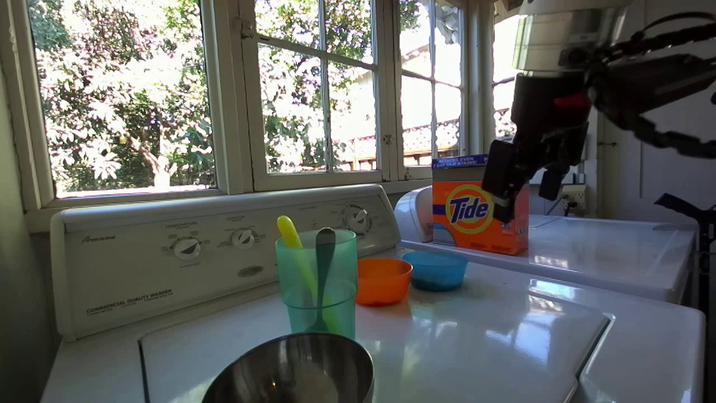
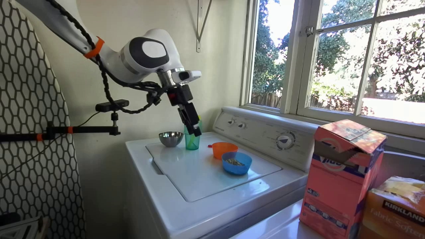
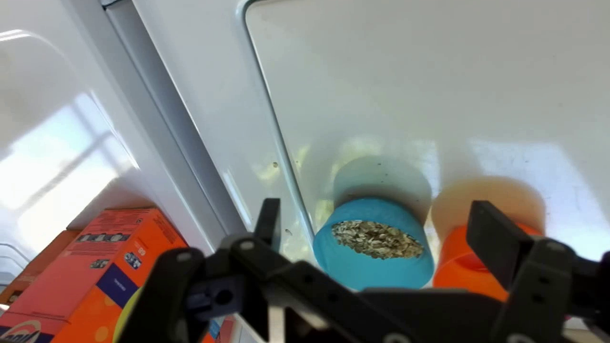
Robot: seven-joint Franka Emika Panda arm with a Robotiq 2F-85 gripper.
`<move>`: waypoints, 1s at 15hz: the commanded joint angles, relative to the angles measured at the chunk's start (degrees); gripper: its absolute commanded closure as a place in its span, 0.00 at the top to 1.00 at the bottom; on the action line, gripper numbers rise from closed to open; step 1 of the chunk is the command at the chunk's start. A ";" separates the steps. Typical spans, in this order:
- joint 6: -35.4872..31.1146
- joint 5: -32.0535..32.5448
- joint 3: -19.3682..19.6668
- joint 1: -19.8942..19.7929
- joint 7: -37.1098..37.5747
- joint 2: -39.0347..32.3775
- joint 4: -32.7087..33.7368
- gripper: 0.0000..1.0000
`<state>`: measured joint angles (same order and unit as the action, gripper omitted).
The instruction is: Stack the bowls together.
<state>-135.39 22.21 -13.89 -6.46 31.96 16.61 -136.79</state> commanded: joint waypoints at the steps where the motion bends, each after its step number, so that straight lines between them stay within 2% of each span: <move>1: -1.80 5.17 1.04 -1.54 7.45 -8.93 5.90 1.00; 6: -0.58 7.05 5.54 1.10 13.21 -17.55 13.59 1.00; 8: -2.27 3.57 7.21 2.83 9.36 -19.64 15.28 1.00; 9: -1.14 5.03 8.12 3.23 9.99 -16.81 12.83 1.00; 14: -1.52 4.61 9.04 4.67 9.68 -19.22 15.10 1.00; 15: -4.80 2.76 9.03 4.84 5.47 -20.26 15.61 1.00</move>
<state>-136.98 27.16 -7.08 -3.99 41.94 -2.65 -121.71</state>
